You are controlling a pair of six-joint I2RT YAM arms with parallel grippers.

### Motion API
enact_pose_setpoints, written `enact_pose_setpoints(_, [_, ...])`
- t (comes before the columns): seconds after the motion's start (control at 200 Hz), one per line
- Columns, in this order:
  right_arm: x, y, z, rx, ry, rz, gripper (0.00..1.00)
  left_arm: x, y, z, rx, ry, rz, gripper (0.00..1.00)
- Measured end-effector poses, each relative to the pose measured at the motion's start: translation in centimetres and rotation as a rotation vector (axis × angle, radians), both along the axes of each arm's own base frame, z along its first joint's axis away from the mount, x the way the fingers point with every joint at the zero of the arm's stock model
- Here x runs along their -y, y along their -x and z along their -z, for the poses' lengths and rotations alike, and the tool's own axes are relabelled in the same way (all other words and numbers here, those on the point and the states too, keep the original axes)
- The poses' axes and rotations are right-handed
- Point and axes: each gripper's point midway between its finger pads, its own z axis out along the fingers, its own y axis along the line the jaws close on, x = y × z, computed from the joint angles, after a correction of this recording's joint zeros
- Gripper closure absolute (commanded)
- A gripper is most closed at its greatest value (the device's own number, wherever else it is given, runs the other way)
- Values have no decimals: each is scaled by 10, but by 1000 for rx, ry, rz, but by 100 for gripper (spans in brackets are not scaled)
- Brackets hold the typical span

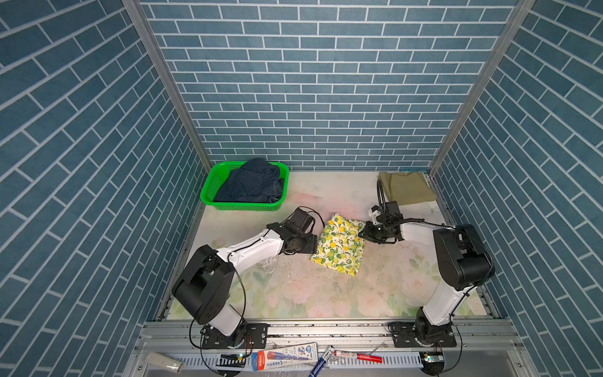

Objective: Fold and stack skirts
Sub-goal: Smooth out the skirt at the center of the table.

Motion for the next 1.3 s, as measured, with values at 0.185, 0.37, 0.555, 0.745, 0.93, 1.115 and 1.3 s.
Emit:
enact_pose_setpoints(0.185, [3,-6,1,19,31,1,100,9,-2,-2,16,-16,21,29])
enact_pose_setpoints(0.37, [4,-6,1,24,40,2,100,26,2,3,22,-36,70,30])
enact_pose_setpoints(0.555, [4,-6,1,25,44,3,100,43,9,18,9,-61,126,33])
enact_pose_setpoints(0.745, [4,-7,1,25,45,3,100,48,7,40,-3,-95,151,67])
enact_pose_setpoints(0.93, [5,-7,2,29,50,7,100,44,0,57,2,-145,135,97])
enact_pose_setpoints(1.115, [6,-8,2,31,54,9,100,43,-3,57,21,-163,128,100])
enact_pose_setpoints(1.3, [6,-8,2,32,55,10,97,43,-4,57,27,-171,128,100])
